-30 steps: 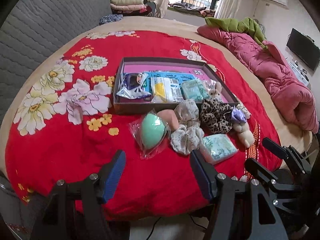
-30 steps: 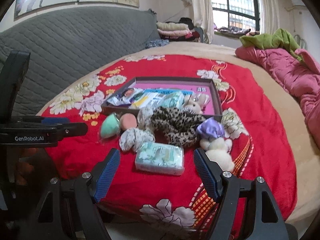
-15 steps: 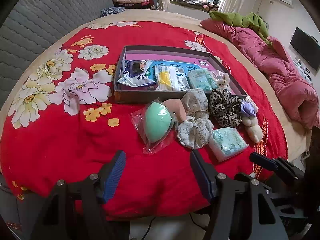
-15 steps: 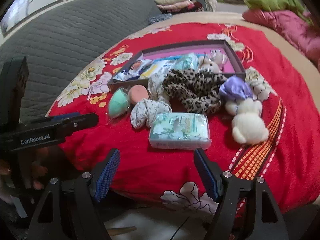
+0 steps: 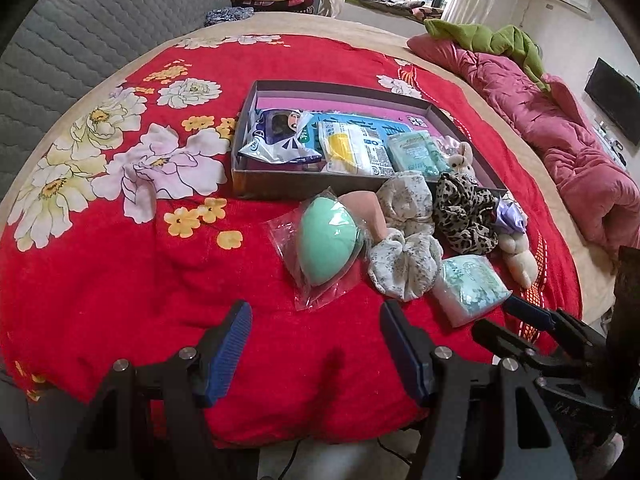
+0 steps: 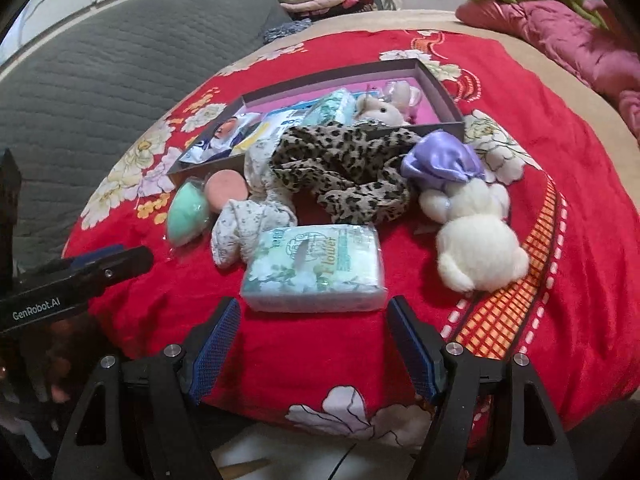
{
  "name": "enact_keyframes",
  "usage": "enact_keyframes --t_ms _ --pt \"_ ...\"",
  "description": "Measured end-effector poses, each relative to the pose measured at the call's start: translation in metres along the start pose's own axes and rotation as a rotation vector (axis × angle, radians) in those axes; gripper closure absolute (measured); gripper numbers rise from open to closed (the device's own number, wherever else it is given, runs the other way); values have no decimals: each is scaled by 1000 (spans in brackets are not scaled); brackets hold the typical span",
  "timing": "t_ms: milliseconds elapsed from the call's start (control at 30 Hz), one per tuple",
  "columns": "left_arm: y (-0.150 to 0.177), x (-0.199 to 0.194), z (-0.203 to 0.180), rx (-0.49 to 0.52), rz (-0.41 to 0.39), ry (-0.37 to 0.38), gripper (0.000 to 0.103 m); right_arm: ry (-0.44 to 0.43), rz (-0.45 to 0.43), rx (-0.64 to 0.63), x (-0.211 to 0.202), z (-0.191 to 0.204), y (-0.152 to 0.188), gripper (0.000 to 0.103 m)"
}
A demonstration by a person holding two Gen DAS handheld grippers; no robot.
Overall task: Organize soft objects
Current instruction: 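Move the left gripper to the bagged green sponge while the right approaches the pale tissue pack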
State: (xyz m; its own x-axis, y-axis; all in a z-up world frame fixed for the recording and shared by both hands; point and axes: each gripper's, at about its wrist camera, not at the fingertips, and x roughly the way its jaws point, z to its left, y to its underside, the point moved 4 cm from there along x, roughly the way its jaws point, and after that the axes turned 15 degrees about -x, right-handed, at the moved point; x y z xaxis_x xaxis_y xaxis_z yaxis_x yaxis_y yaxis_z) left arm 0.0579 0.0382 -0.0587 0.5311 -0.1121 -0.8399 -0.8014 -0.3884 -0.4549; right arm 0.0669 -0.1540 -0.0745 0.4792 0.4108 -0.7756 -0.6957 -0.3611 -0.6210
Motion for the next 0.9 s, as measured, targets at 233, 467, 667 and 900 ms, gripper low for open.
enact_keyframes --t_ms 233,467,667,900 --pt "0 6 -1 3 6 9 37 22 -7 -28 10 2 -4 26" --pt "-6 16 -3 2 -4 5 37 66 -15 -95 21 7 -9 24" --pt "-13 28 1 -9 -2 2 37 78 -27 -126 23 8 -11 24" --pt "-26 44 3 -18 4 0 37 85 -43 -163 21 8 -13 25"
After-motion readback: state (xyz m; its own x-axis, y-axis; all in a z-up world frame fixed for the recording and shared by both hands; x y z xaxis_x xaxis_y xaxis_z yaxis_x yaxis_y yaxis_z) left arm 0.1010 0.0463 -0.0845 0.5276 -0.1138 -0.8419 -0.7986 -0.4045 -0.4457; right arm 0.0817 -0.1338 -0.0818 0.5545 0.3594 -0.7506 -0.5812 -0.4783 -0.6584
